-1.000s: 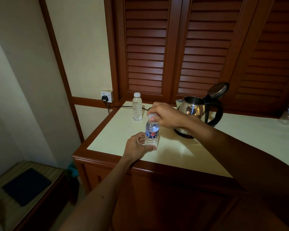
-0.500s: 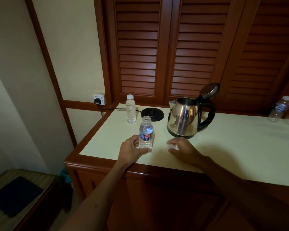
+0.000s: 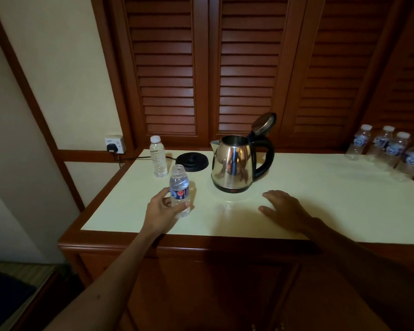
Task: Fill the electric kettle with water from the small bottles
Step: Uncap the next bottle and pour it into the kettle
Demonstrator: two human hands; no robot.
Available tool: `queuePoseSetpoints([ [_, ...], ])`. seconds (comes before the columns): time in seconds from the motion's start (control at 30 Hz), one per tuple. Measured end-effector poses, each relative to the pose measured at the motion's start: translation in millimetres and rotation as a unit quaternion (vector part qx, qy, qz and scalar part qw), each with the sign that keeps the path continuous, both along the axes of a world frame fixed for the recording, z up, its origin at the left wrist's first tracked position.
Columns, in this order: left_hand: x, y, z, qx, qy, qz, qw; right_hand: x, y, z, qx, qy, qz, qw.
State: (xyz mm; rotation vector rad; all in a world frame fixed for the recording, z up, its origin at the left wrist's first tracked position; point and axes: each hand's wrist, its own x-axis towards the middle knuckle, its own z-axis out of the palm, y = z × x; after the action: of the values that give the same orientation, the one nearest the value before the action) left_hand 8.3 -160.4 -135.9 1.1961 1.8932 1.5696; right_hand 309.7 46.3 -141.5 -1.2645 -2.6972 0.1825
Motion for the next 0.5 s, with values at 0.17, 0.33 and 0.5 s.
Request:
queuePoseSetpoints([
  [0.17,16,25,20,0.008,-0.02,0.005,1.0,20,16,-4,-0.014,-0.058,-0.02,0.998],
  [0.33,23,57,48,0.017,-0.003,0.036,0.999,27,17,-8,-0.007,-0.052,0.008,0.999],
  [0.5,30,77,74,0.021,0.03,0.059,0.998,27,20,-12,-0.007,-0.041,0.016,0.999],
])
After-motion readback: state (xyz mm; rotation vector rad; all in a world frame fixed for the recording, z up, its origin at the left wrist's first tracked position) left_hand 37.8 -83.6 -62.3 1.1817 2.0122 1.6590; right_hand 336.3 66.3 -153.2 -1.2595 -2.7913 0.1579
